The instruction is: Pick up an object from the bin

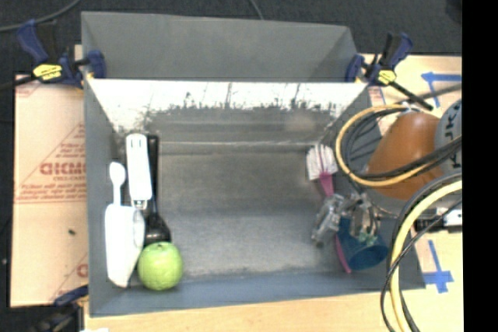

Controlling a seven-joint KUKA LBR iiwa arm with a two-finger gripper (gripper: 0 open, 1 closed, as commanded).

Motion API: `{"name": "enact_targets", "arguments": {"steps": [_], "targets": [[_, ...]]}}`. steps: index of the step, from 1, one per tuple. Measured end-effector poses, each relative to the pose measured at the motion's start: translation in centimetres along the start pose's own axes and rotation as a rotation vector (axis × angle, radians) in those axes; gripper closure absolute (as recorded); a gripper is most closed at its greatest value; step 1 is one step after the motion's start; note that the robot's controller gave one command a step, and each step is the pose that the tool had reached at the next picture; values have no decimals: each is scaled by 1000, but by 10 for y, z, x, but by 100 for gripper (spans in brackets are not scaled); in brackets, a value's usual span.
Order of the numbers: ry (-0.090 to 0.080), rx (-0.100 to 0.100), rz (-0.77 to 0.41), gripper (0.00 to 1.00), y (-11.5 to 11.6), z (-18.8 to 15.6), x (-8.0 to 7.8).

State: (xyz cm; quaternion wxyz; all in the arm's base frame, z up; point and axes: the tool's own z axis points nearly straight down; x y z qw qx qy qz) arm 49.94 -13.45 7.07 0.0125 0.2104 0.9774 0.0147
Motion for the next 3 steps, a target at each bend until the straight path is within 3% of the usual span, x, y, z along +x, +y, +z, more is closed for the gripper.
{"name": "enact_targets", "arguments": {"steps": [3], "targets": [[1, -10, 16, 100, -12, -1, 15]]}}
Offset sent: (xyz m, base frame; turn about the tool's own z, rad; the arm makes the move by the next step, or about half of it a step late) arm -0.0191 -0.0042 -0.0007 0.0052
